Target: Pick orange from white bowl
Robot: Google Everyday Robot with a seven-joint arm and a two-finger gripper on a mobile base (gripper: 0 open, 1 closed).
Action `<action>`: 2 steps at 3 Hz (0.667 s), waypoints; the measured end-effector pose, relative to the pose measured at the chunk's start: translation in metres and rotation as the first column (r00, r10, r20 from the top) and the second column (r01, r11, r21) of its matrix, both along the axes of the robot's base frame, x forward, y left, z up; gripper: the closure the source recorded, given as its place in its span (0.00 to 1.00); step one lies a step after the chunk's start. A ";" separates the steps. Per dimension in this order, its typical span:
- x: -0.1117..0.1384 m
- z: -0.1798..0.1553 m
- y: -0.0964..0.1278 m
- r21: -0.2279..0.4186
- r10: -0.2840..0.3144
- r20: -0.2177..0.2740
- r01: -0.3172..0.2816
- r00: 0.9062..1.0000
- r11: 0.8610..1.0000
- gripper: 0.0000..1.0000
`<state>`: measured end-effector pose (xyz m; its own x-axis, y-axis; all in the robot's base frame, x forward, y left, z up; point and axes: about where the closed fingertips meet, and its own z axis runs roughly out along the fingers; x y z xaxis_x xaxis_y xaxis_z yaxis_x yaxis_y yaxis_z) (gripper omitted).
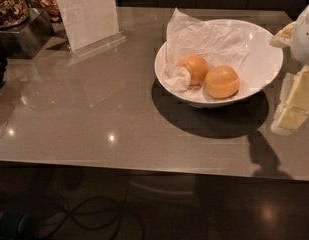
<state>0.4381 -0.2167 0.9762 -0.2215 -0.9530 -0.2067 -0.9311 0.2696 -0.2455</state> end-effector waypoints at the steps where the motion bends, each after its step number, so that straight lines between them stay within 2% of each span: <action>1: 0.000 0.000 0.000 0.000 0.000 0.000 0.000 1.000 1.000 0.00; 2: 0.007 0.006 0.001 0.010 -0.001 0.029 0.000 1.000 1.000 0.00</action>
Offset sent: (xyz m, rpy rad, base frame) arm 0.0158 0.0017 0.0079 0.0222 -0.0412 -0.0001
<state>0.4453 -0.2152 0.9822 -0.2160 -0.9507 -0.2226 -0.9236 0.2729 -0.2692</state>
